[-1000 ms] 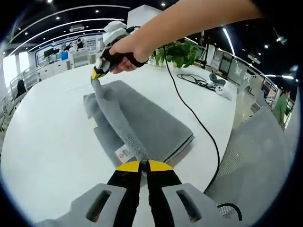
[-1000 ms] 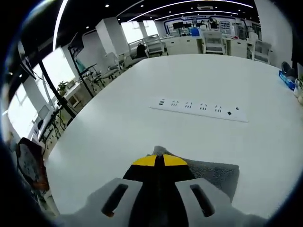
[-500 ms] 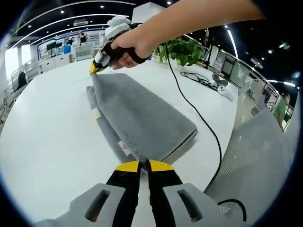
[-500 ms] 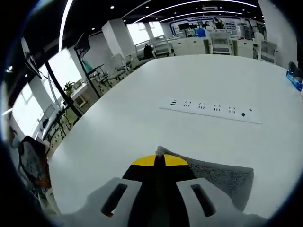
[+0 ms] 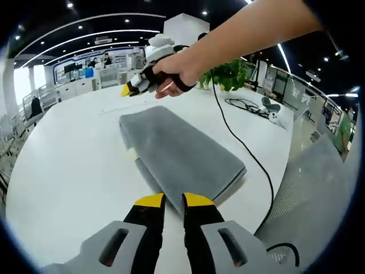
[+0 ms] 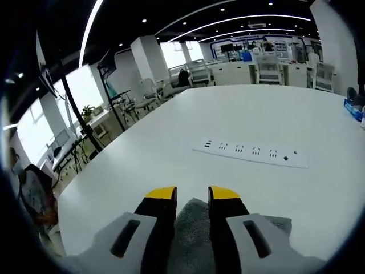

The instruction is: Fold the towel on the table until its edges align and the towel forms a compact rectangular stack.

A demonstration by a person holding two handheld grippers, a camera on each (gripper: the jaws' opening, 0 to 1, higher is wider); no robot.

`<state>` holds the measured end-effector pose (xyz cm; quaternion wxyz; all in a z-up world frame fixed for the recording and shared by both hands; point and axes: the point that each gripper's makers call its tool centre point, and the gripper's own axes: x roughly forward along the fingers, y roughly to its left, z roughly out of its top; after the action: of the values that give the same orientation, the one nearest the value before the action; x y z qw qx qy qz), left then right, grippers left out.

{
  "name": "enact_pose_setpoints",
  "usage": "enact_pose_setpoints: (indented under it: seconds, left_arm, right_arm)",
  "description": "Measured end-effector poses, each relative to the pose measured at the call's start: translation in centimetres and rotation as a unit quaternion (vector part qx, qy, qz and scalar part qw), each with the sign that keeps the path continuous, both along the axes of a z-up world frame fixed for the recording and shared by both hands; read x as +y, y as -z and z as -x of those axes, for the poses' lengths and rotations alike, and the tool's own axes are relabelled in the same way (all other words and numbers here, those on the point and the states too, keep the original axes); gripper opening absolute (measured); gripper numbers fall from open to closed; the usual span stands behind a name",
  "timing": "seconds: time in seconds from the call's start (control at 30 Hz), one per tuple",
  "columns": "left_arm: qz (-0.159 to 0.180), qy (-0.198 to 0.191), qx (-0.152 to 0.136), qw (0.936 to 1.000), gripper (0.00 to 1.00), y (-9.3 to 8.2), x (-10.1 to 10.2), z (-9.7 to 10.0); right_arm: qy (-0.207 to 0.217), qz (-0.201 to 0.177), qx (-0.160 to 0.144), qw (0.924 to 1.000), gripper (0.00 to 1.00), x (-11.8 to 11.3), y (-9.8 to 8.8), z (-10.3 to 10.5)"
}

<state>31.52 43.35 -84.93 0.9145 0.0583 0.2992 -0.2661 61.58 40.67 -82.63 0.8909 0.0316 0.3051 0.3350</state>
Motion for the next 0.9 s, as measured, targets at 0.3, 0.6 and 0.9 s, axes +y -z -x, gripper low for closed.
enact_pose_setpoints:
  seconds: [0.3, 0.6, 0.9]
  left_arm:
    - [0.006, -0.01, -0.012, 0.9999, 0.12, -0.7, 0.4, -1.4]
    - [0.01, -0.006, -0.026, 0.9996, 0.12, -1.5, 0.6, -2.8]
    - [0.022, -0.009, -0.031, 0.9992, 0.12, -2.2, 1.4, -3.8]
  right_arm:
    - [0.011, -0.001, -0.016, 0.9998, 0.34, -1.9, -1.5, 0.0]
    - [0.003, 0.02, -0.027, 0.9994, 0.37, -3.4, -2.6, 0.7]
    - [-0.012, 0.025, -0.053, 0.9982, 0.43, -5.3, -4.4, 2.6]
